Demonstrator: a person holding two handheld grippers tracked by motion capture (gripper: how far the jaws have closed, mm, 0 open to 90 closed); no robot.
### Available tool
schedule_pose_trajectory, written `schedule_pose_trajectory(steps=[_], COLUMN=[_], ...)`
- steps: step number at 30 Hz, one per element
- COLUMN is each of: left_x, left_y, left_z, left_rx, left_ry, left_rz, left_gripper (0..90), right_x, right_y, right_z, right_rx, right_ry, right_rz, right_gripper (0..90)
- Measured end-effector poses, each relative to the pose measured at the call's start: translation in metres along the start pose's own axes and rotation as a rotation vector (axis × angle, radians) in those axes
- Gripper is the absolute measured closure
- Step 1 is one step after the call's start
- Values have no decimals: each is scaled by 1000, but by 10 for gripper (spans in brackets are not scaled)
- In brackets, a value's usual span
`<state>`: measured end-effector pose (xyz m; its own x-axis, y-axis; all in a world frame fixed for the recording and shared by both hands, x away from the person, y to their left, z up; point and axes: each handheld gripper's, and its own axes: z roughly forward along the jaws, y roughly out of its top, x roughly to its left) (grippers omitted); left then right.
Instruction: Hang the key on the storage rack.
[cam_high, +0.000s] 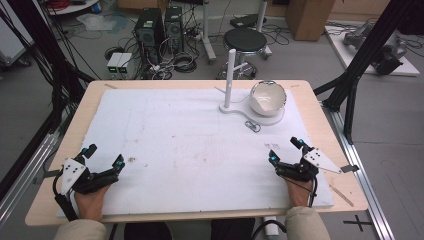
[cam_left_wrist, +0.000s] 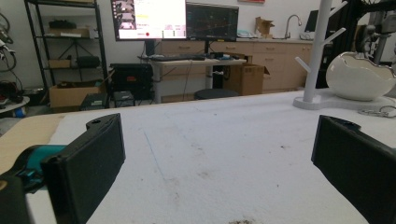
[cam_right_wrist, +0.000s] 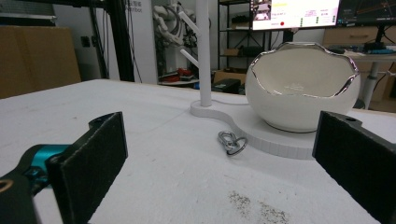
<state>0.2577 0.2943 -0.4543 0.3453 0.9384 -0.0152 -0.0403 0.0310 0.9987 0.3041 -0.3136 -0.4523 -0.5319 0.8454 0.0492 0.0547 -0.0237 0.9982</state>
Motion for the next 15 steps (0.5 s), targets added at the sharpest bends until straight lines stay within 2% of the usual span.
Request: schedule_pose_trajectory(steps=[15], left_x=[1], left_y=[0], left_z=[1], left_rx=[7], left_ry=[-2], left_rz=[-3], left_gripper=[31], right_x=[0], right_y=[0], right_z=[1], right_rx=[1], right_ry=[-5], right_rz=[-3], right_gripper=[22])
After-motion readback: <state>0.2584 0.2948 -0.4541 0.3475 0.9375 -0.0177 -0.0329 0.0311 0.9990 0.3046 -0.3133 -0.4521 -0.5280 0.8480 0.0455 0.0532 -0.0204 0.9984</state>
